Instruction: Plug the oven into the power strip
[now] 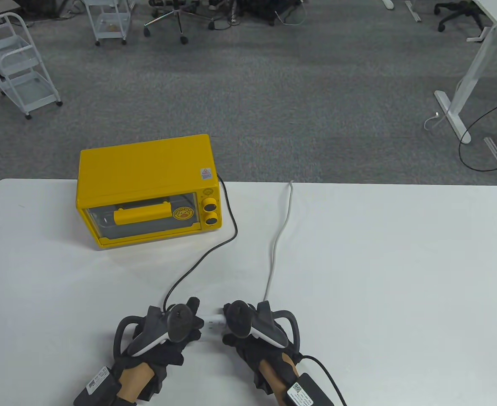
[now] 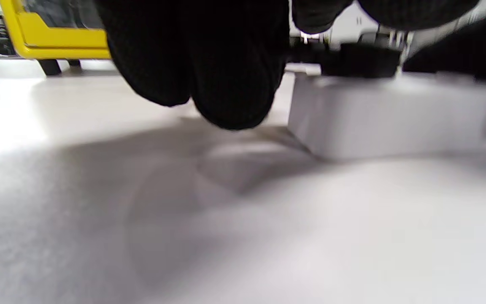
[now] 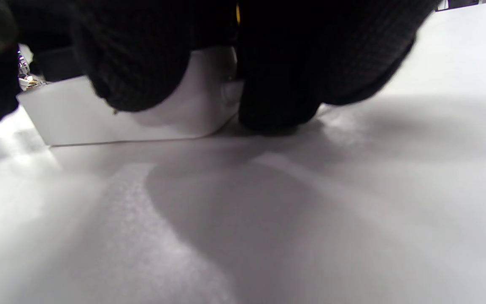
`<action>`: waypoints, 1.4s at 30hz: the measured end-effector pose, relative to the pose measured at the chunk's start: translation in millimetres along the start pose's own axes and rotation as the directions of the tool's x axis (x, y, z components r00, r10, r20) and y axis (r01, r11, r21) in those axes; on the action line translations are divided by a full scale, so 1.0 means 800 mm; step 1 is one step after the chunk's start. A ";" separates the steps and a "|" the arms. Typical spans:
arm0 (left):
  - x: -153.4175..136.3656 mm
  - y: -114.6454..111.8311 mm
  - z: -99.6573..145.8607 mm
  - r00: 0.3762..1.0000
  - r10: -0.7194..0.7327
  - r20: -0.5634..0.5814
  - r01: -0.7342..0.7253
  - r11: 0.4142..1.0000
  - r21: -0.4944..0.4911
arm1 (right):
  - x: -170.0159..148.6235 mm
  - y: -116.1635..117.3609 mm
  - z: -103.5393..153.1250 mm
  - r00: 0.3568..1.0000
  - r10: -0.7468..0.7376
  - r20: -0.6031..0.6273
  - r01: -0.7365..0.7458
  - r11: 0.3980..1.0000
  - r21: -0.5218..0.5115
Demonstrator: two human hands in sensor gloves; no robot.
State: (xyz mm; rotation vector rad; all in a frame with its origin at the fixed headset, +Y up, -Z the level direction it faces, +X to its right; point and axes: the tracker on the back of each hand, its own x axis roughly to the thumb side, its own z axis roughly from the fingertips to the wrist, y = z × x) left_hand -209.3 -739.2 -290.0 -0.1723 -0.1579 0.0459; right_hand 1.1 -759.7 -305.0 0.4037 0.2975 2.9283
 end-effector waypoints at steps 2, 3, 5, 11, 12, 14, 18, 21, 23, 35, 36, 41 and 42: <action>-0.012 0.009 0.009 0.999 0.044 -0.015 -0.043 0.998 0.047 | 0.001 0.001 0.001 1.000 0.008 0.003 -0.008 1.000 -0.004; -0.020 0.014 0.015 0.998 0.052 -0.032 -0.049 0.996 0.072 | 0.000 0.001 0.001 1.000 0.010 0.005 -0.010 1.000 -0.004; -0.036 0.022 0.024 0.996 0.060 -0.066 -0.053 0.993 0.103 | 0.000 0.001 0.002 1.000 0.012 0.008 -0.012 1.000 -0.004; -0.081 0.027 0.048 0.983 0.099 -0.153 -0.082 0.990 0.114 | 0.003 0.003 0.007 0.999 0.038 0.018 -0.038 0.999 -0.005; -0.088 0.024 0.052 0.981 0.109 -0.162 -0.091 0.989 0.115 | 0.004 0.003 0.008 0.999 0.045 0.018 -0.044 0.999 -0.006; -0.096 0.018 0.055 0.978 0.117 -0.172 -0.100 0.989 0.105 | 0.003 0.004 0.009 0.999 0.043 0.019 -0.043 0.999 -0.004; -0.106 -0.007 0.052 0.979 0.110 -0.173 -0.105 0.994 0.038 | 0.003 0.005 0.012 0.999 0.035 0.021 -0.035 0.999 -0.004; -0.115 -0.017 0.047 0.974 0.125 -0.188 -0.131 0.991 -0.020 | 0.003 0.004 0.016 0.999 0.046 0.026 -0.046 0.999 -0.008; -0.120 -0.021 0.046 0.973 0.133 -0.187 -0.140 0.990 -0.027 | 0.003 0.004 0.019 0.999 0.041 0.033 -0.040 0.999 -0.005; -0.124 -0.020 0.045 0.975 0.134 -0.180 -0.141 0.990 -0.028 | -0.026 -0.036 0.053 0.997 0.075 0.011 -0.073 0.992 -0.099; -0.125 -0.020 0.045 0.974 0.135 -0.181 -0.142 0.989 -0.029 | -0.033 -0.039 0.057 0.997 0.077 0.003 -0.076 0.991 -0.115; -0.127 -0.018 0.043 0.975 0.133 -0.178 -0.140 0.990 -0.025 | -0.081 -0.050 0.072 0.996 0.063 -0.067 -0.071 0.988 -0.140; -0.127 -0.017 0.043 0.975 0.134 -0.176 -0.140 0.990 -0.024 | -0.094 -0.051 0.075 0.995 0.059 -0.082 -0.070 0.988 -0.135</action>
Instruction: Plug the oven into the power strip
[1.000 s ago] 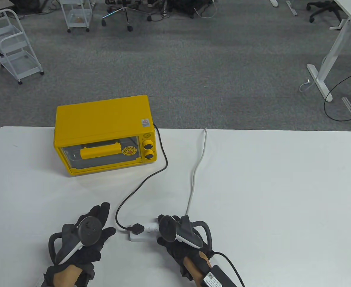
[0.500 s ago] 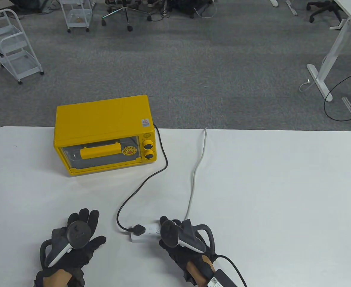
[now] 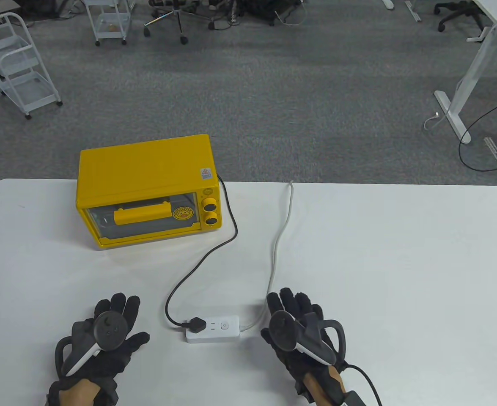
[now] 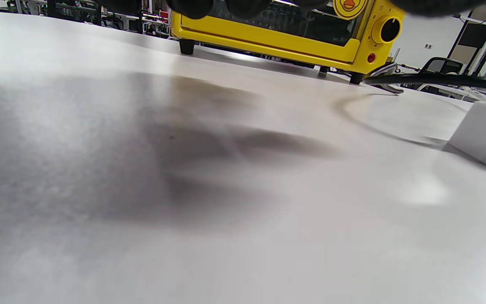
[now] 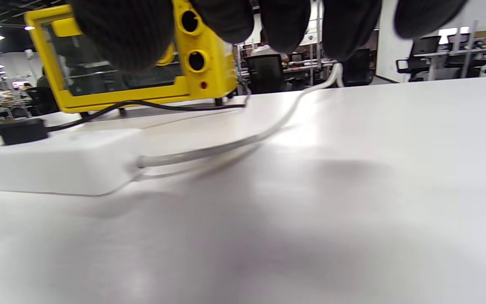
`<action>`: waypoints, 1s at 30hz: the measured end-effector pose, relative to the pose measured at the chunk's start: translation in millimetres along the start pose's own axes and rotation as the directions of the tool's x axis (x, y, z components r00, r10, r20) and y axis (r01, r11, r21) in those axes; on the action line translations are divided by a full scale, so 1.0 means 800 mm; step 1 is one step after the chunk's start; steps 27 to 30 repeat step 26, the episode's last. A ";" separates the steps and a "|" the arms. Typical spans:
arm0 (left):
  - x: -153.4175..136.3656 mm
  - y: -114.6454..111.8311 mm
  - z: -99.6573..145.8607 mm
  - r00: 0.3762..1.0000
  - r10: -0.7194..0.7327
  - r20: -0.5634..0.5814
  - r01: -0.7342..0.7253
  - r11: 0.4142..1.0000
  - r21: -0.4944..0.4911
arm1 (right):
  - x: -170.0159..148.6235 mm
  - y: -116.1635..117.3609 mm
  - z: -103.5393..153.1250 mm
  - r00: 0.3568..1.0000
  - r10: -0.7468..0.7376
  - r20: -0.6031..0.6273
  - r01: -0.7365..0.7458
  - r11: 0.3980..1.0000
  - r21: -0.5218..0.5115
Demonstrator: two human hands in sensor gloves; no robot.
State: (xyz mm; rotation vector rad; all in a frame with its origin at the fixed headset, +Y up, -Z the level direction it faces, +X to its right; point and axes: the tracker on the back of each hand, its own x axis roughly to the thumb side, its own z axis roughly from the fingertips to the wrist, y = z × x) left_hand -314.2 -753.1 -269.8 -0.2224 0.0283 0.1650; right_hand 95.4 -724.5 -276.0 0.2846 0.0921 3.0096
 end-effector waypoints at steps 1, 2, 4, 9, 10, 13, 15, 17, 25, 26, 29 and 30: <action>0.000 0.000 0.000 1.000 0.000 0.001 0.000 1.000 0.001 | -0.009 0.000 0.001 1.000 -0.006 -0.011 0.006 1.000 0.003; 0.001 0.000 -0.001 1.000 -0.001 0.002 0.001 1.000 0.001 | -0.021 0.000 0.002 0.999 -0.019 -0.032 0.019 1.000 0.015; 0.002 0.000 -0.001 1.000 -0.008 0.003 0.008 1.000 0.001 | -0.041 0.000 0.005 0.998 -0.029 -0.061 0.030 0.999 0.021; 0.003 0.000 -0.001 1.000 -0.016 0.004 0.016 1.000 0.002 | -0.079 -0.003 0.013 0.993 -0.030 -0.117 0.034 0.999 0.034; 0.003 -0.001 -0.001 1.000 -0.019 0.003 0.019 1.000 0.002 | -0.084 -0.004 0.015 0.991 -0.037 -0.126 0.041 0.999 0.035; 0.002 0.000 -0.001 1.000 -0.019 0.002 0.019 1.000 0.001 | -0.094 -0.003 0.016 0.988 -0.049 -0.144 0.054 0.998 0.032; 0.002 0.000 -0.001 1.000 -0.019 0.001 0.019 1.000 0.003 | -0.096 0.000 0.015 0.987 -0.050 -0.154 0.057 0.998 0.039; 0.002 0.000 0.000 1.000 -0.025 0.002 0.025 1.000 0.005 | -0.096 0.003 0.014 0.986 -0.056 -0.155 0.065 0.997 0.052; 0.002 0.000 0.001 0.999 -0.037 0.008 0.036 0.999 0.017 | -0.095 0.013 0.012 0.985 -0.048 -0.164 0.063 0.994 0.090; 0.002 0.000 0.001 0.999 -0.040 0.009 0.040 0.999 0.016 | -0.095 0.014 0.012 0.985 -0.048 -0.166 0.063 0.994 0.092; 0.002 0.000 0.001 0.999 -0.040 0.009 0.040 0.999 0.016 | -0.095 0.014 0.012 0.985 -0.048 -0.166 0.063 0.994 0.092; 0.002 0.000 0.001 0.999 -0.040 0.009 0.040 0.999 0.016 | -0.095 0.014 0.012 0.985 -0.048 -0.166 0.063 0.994 0.092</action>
